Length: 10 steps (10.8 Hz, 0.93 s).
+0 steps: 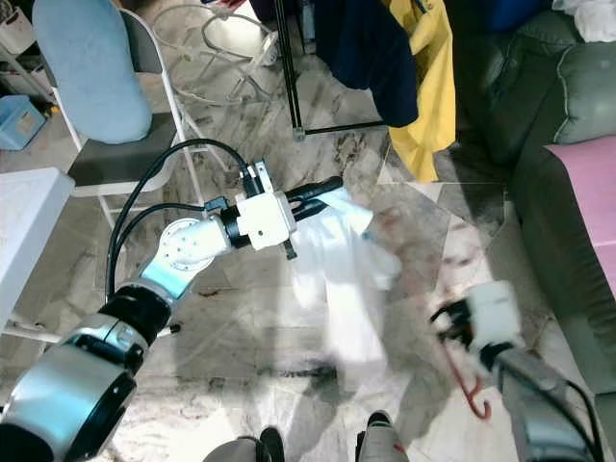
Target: Hang hanger
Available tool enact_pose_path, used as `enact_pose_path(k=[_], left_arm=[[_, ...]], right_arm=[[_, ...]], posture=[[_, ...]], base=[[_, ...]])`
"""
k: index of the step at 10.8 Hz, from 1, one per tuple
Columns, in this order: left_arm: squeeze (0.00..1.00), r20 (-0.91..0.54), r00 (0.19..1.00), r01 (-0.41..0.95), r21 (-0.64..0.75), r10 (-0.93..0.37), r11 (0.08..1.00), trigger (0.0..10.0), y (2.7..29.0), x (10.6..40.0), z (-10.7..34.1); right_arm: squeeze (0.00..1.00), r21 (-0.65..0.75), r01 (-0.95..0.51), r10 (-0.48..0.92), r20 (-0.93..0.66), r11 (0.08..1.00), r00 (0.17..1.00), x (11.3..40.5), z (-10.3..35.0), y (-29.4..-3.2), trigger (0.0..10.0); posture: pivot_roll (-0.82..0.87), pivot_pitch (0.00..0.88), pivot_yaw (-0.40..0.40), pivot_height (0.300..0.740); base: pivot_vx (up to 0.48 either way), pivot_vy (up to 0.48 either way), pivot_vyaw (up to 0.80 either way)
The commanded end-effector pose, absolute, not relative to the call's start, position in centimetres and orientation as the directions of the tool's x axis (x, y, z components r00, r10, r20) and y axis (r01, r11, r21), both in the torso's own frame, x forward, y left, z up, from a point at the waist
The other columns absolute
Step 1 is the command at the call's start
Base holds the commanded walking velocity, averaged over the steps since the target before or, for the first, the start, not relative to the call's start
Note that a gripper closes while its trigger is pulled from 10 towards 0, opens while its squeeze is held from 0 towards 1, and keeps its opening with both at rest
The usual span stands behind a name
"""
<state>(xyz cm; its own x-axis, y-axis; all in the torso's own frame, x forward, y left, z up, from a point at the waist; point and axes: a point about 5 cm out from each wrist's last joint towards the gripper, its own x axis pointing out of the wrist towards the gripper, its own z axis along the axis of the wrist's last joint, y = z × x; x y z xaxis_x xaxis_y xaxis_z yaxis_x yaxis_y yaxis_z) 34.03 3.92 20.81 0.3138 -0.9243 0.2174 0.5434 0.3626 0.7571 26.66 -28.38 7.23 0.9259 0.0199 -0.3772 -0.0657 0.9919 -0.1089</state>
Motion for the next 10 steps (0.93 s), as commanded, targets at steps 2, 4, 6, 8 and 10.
enact_pose_path(k=[2, 4, 6, 8, 10], left_arm=[[0.0, 0.229, 0.305, 0.55, 0.75, -0.924, 0.368, 10.0, 4.2, 33.6, 20.4], [0.0, 0.158, 0.353, 0.549, 0.763, -0.922, 0.341, 10.0, 4.6, 34.0, 19.3], [0.0, 0.068, 0.494, 0.533, 0.764, -0.867, 0.364, 10.0, 6.1, 35.6, 18.3], [0.0, -0.027, 0.633, 0.541, 0.73, -0.773, 0.418, 10.0, 7.6, 36.7, 16.3], [0.0, -0.077, 0.67, 0.549, 0.721, -0.739, 0.423, 10.0, 7.6, 36.9, 15.2]], right_arm=[[0.0, -0.033, 0.049, -0.057, -0.321, 0.998, 0.945, 27.0, 7.5, -28.9, 10.0], [0.0, -0.106, -0.086, 0.066, -0.174, 0.991, 0.982, 26.5, 10.3, -28.2, 10.0], [0.0, -0.335, -0.297, 0.222, -0.245, 0.894, 0.944, 24.1, 11.5, -28.5, 10.0], [0.0, -0.397, -0.47, 0.312, -0.4, 0.788, 0.862, 21.6, 11.7, -28.8, 10.0], [0.0, -0.384, -0.586, 0.403, -0.46, 0.713, 0.791, 20.4, 13.2, -28.0, 10.0]], posture=[[-0.2, 0.229, 0.186, 0.74], [-0.2, 0.228, 0.183, 0.74], [-0.21, 0.23, 0.188, 0.74], [-0.22, 0.232, 0.185, 0.74], [-0.26, 0.235, 0.177, 0.74]], base=[[0.0, 0.0, 0.0], [0.0, 0.0, 0.0], [0.0, 0.0, 0.0], [0.0, 0.0, 0.0], [0.0, 0.0, 0.0]])
